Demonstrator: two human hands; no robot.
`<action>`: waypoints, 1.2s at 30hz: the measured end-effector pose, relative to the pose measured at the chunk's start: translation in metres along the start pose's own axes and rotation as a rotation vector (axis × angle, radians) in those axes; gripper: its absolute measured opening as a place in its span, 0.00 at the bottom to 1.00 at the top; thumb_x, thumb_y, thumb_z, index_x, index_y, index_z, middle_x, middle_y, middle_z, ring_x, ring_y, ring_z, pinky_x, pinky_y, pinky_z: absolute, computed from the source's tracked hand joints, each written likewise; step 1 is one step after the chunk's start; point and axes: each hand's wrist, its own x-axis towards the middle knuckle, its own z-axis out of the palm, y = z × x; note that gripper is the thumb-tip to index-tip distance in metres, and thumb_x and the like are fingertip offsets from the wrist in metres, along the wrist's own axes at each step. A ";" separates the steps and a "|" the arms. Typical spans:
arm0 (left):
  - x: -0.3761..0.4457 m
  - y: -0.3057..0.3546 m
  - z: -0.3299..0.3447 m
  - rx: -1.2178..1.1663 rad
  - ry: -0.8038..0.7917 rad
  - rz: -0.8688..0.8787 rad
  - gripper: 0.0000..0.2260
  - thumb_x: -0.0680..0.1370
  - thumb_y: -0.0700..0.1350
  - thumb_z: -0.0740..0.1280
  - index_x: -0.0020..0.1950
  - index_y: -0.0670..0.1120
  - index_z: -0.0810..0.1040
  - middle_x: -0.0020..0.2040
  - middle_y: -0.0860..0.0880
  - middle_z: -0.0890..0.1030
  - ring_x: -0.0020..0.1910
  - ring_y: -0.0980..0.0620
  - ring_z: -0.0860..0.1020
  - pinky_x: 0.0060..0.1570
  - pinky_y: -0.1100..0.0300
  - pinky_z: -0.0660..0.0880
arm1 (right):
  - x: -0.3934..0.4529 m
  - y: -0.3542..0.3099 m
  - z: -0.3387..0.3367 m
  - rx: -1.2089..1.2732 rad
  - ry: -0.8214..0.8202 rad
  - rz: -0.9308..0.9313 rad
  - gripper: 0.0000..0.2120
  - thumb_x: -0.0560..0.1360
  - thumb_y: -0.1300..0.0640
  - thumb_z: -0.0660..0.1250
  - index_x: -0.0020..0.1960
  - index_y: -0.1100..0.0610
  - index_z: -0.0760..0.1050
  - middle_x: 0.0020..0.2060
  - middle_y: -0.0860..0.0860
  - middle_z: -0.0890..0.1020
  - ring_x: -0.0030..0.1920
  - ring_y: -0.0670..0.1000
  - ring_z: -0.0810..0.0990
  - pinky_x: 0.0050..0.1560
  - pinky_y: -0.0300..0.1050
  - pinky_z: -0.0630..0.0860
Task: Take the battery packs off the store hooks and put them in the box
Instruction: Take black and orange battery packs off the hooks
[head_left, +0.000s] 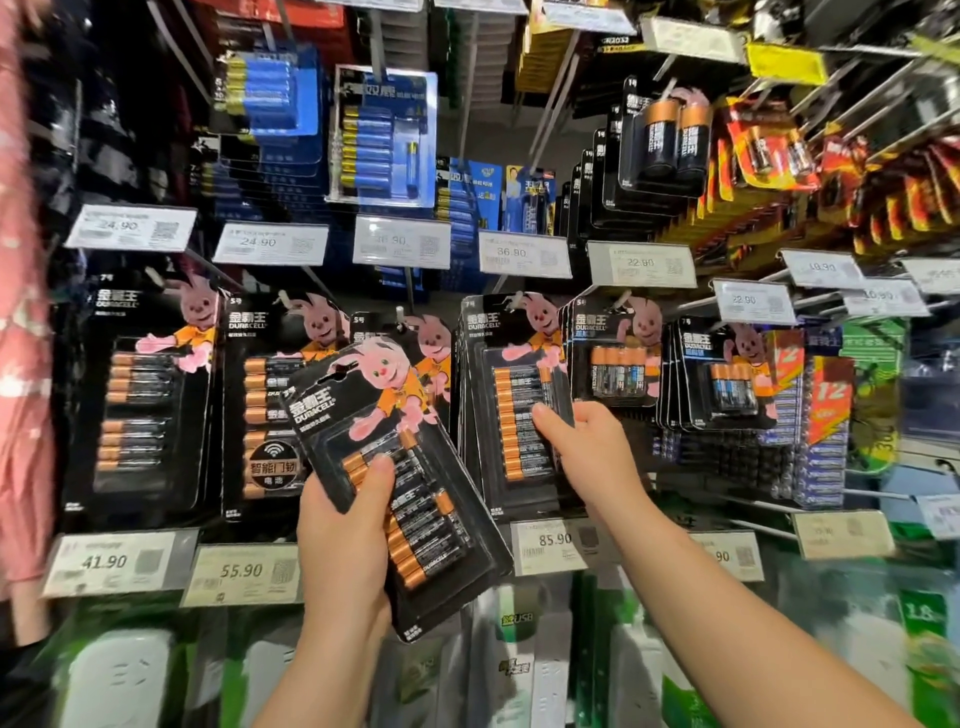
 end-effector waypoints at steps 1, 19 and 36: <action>-0.001 0.001 0.003 -0.002 -0.015 -0.008 0.08 0.79 0.42 0.69 0.57 0.51 0.78 0.54 0.47 0.84 0.52 0.46 0.83 0.55 0.43 0.79 | 0.000 0.000 0.001 0.002 -0.005 0.012 0.26 0.78 0.46 0.65 0.70 0.58 0.66 0.57 0.47 0.73 0.59 0.48 0.73 0.56 0.40 0.64; -0.008 0.003 0.035 0.058 -0.160 -0.030 0.09 0.75 0.39 0.72 0.54 0.45 0.79 0.46 0.48 0.86 0.44 0.48 0.85 0.39 0.56 0.82 | -0.058 -0.017 -0.015 0.176 0.061 -0.227 0.10 0.75 0.58 0.69 0.52 0.49 0.70 0.42 0.48 0.74 0.36 0.35 0.73 0.41 0.32 0.73; -0.006 0.008 0.031 0.116 -0.245 -0.003 0.10 0.77 0.39 0.70 0.58 0.46 0.78 0.50 0.47 0.85 0.48 0.48 0.85 0.46 0.50 0.81 | -0.049 -0.008 -0.006 -0.009 -0.042 -0.118 0.10 0.74 0.50 0.70 0.50 0.47 0.69 0.48 0.50 0.81 0.49 0.48 0.81 0.48 0.46 0.77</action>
